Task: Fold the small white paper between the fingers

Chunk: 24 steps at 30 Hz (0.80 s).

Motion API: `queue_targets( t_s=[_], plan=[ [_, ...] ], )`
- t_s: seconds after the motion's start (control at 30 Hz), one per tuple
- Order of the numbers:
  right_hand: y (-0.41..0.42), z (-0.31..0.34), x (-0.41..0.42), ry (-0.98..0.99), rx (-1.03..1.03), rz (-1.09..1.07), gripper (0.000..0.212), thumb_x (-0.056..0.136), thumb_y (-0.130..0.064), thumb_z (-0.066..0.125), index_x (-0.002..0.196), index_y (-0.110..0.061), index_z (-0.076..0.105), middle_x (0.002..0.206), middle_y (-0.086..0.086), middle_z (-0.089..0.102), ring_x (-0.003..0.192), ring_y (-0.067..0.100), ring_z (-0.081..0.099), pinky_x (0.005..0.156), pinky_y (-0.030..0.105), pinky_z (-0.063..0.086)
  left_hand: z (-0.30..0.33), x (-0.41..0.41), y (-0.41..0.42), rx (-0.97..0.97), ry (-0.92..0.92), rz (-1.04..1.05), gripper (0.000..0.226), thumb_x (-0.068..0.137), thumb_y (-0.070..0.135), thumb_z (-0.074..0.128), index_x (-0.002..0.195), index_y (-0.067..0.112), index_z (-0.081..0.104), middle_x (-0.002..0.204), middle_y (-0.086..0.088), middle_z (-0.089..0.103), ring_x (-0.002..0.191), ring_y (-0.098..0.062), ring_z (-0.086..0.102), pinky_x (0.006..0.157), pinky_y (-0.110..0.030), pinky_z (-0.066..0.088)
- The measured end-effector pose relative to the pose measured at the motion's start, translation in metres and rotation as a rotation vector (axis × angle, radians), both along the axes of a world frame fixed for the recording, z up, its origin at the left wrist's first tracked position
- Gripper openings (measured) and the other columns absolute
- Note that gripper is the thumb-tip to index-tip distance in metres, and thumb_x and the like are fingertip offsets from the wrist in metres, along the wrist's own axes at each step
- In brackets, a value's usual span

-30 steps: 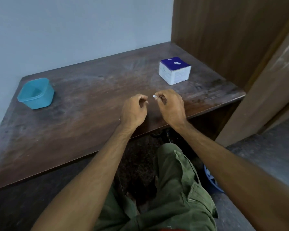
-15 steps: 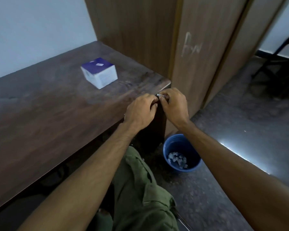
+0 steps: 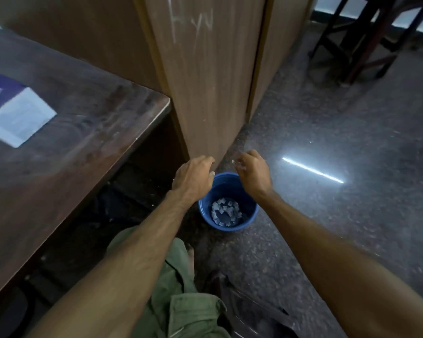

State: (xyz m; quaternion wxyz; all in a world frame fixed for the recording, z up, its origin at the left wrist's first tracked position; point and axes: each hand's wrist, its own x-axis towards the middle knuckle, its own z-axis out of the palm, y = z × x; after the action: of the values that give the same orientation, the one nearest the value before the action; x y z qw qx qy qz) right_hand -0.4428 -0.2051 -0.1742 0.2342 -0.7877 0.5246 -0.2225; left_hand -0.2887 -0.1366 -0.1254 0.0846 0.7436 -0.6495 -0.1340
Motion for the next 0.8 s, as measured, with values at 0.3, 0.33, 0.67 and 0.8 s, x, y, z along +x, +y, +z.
queue_targets(
  t_s=[0.3,0.33,0.67,0.8],
  plan=[
    [-0.014,-0.067,-0.012,0.158,0.117,-0.032,0.011,0.093,-0.014,0.055,0.096,-0.011,0.066,0.101,0.008,0.059,0.087,0.026,0.057,0.071,0.04,0.05,-0.06,-0.005,-0.027,0.16,-0.03,-0.1,0.056,0.095,0.026,0.056,0.144,0.013,0.034,0.147,-0.003,0.041,0.134,-0.02,0.04,0.109,-0.04,0.037],
    [-0.015,-0.072,-0.011,0.168,0.121,-0.034,0.012,0.093,-0.015,0.055,0.097,-0.012,0.066,0.102,0.007,0.059,0.089,0.026,0.057,0.071,0.04,0.05,-0.065,-0.005,-0.028,0.167,-0.027,-0.103,0.056,0.094,0.026,0.056,0.144,0.013,0.034,0.146,-0.003,0.041,0.134,-0.02,0.041,0.108,-0.04,0.038],
    [-0.019,-0.097,0.003,0.227,0.195,-0.022,0.016,0.095,-0.017,0.053,0.105,-0.012,0.065,0.109,0.007,0.058,0.099,0.027,0.056,0.075,0.04,0.049,-0.099,-0.002,-0.035,0.19,-0.006,-0.106,0.052,0.091,0.027,0.059,0.139,0.015,0.04,0.136,0.0,0.049,0.126,-0.02,0.048,0.103,-0.038,0.041],
    [-0.02,-0.104,0.004,0.226,0.202,0.0,0.022,0.091,-0.013,0.059,0.113,-0.01,0.064,0.114,0.007,0.058,0.101,0.024,0.057,0.078,0.036,0.048,-0.105,-0.006,-0.035,0.227,0.009,-0.087,0.058,0.093,0.027,0.058,0.144,0.015,0.034,0.145,-0.002,0.043,0.133,-0.02,0.042,0.108,-0.037,0.038]
  ],
)
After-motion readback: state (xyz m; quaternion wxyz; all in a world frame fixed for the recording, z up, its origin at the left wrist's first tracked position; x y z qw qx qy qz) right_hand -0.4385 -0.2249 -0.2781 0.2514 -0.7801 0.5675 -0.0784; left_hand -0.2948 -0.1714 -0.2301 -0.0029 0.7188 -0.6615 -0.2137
